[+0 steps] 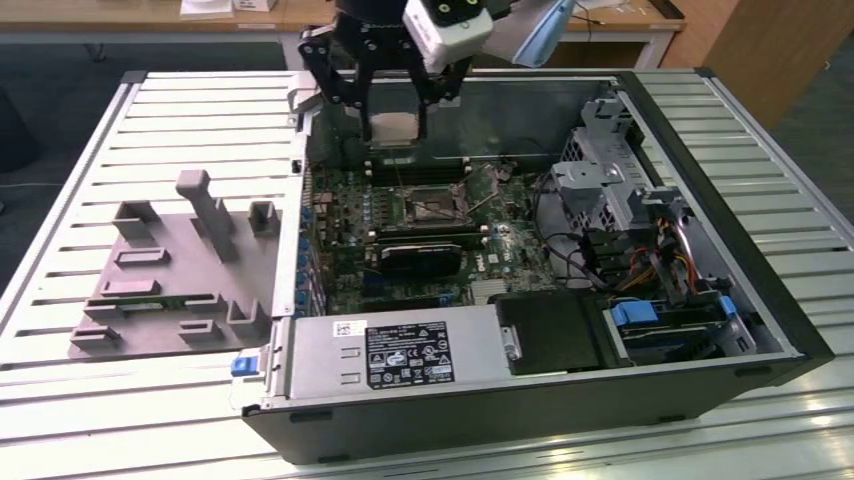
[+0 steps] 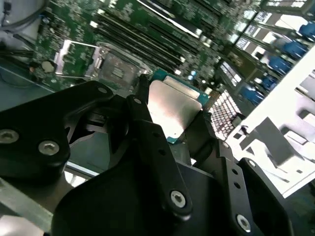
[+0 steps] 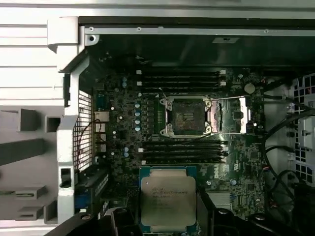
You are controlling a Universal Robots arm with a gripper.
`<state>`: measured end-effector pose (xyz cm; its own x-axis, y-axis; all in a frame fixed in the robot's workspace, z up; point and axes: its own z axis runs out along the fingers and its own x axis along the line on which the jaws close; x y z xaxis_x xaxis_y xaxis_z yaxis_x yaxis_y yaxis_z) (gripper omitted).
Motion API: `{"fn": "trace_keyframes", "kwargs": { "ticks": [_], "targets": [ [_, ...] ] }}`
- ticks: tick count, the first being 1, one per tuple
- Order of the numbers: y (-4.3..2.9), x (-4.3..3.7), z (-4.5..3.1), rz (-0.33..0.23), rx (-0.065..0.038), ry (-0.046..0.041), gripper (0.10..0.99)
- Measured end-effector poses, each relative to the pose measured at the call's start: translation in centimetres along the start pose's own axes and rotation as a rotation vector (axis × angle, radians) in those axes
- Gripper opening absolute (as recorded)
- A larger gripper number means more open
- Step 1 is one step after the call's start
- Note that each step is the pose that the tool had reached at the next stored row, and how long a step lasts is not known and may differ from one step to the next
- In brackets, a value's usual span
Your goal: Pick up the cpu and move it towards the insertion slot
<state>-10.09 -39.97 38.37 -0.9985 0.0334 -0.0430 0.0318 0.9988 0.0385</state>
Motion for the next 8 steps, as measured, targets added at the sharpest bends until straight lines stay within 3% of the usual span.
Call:
{"fn": "trace_keyframes", "kwargs": {
  "ticks": [8],
  "targets": [
    [0.12, -3.64, 0.16, 0.000, 0.000, 0.0016, 0.541]
  ]
}}
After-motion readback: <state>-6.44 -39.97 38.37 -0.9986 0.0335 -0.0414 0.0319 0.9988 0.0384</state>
